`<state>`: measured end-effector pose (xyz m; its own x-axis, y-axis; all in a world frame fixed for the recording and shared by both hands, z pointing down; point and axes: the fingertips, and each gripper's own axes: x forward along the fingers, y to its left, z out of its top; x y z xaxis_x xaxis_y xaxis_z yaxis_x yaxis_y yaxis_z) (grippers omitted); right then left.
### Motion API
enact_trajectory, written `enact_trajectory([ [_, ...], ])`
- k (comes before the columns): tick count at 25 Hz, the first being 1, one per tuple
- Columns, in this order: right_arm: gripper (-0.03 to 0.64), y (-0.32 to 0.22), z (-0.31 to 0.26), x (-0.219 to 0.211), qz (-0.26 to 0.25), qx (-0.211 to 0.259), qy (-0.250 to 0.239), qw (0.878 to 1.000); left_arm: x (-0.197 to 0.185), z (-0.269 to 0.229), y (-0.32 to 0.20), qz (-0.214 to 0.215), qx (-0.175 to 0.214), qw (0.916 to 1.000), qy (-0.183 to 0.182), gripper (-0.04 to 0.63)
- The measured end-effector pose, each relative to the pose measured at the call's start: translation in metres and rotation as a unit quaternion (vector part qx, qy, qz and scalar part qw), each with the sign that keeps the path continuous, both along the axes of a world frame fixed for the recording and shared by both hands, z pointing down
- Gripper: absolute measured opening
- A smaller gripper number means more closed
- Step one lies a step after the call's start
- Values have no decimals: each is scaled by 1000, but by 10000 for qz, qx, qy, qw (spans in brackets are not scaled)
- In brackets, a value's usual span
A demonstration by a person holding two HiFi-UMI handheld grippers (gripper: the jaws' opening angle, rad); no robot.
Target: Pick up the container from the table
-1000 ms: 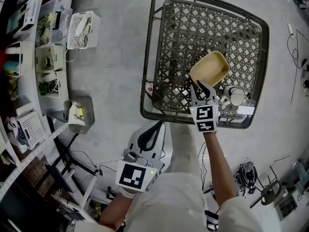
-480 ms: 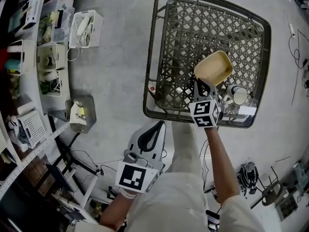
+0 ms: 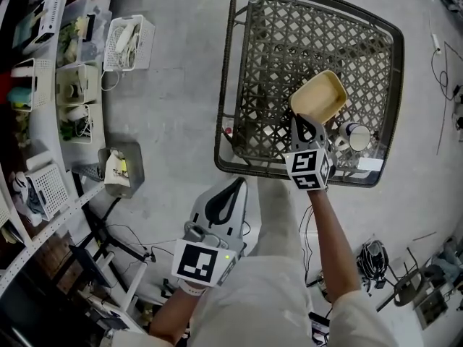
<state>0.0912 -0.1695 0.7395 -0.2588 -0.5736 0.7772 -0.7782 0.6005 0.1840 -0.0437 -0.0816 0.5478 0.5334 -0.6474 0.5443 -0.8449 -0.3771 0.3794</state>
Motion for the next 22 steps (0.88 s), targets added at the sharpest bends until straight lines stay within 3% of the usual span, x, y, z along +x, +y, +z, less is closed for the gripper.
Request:
enact_trajectory([
  [11,26,14,-36,-4,-23,388,-173,9991,1,-16,13,52,194,9998,26,23],
  [22,26,39,-106,-8,243,790,-845,9930,-3,-43,30,135,497,9987,34,23],
])
